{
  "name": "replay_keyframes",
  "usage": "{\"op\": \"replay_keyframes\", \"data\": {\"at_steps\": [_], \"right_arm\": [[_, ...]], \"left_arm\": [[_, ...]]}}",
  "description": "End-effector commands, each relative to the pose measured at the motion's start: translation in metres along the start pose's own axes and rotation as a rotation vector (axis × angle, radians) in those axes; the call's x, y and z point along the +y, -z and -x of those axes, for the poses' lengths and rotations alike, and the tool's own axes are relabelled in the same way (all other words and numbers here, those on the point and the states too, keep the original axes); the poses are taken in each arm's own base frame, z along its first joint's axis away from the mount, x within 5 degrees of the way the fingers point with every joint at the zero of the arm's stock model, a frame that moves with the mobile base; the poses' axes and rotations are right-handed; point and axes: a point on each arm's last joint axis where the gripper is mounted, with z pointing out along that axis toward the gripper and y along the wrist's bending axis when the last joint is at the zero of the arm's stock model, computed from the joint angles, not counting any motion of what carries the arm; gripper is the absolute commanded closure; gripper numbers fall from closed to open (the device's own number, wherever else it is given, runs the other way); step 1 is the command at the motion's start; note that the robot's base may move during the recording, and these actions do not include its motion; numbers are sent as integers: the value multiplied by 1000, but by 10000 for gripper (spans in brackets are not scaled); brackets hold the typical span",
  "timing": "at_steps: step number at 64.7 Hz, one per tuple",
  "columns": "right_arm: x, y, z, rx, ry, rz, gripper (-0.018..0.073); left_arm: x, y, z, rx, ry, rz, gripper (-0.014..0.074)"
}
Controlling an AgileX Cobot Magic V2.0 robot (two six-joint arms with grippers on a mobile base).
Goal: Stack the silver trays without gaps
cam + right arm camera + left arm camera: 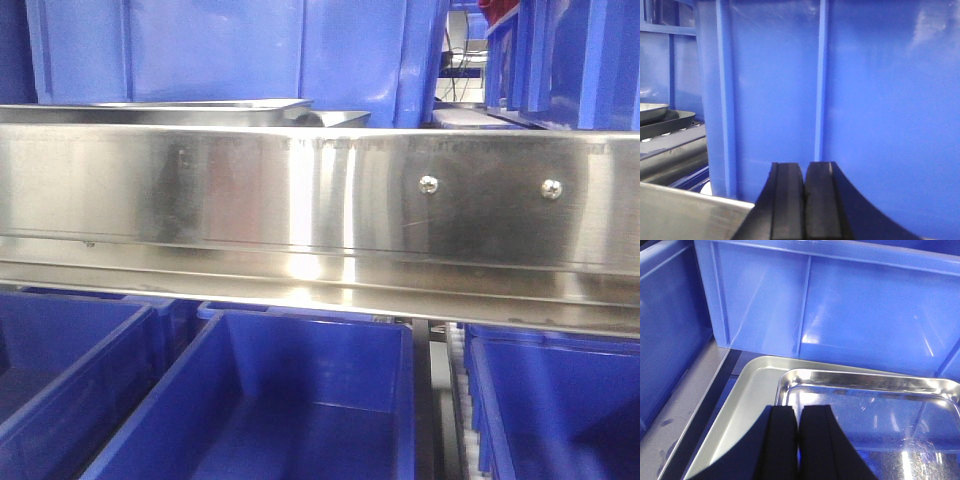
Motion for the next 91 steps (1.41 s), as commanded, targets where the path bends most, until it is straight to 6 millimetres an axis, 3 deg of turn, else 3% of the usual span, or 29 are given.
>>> {"op": "replay_keyframes", "data": {"at_steps": [1, 10, 17, 25, 37, 46, 61, 73, 80, 91], "right_arm": [[0, 0, 3, -30, 4, -4, 628], [0, 0, 3, -30, 4, -4, 628], [0, 0, 3, -30, 4, -4, 628], [0, 0, 3, -30, 4, -4, 628], [0, 0, 3, -30, 4, -4, 628], [0, 0, 3, -30, 4, -4, 628], [0, 0, 3, -30, 4, -4, 628], [0, 0, 3, -30, 4, -4, 628], [0, 0, 3, -30, 4, -4, 628], [0, 0, 3, -30, 4, -4, 628]], "left_arm": [[-1, 4, 5, -32, -13, -11, 592], [-1, 4, 5, -36, -25, -6, 592], [0, 18, 10, -76, 14, -33, 592], [6, 56, 16, -141, 135, -97, 592], [23, 115, 7, -366, 171, -174, 592], [39, 138, -29, -505, 183, -175, 592], [54, 149, -121, -623, 309, -166, 592], [56, 154, -184, -711, 307, -167, 592], [56, 151, -209, -732, 326, -177, 592], [57, 144, -226, -703, 355, -172, 592]]}}
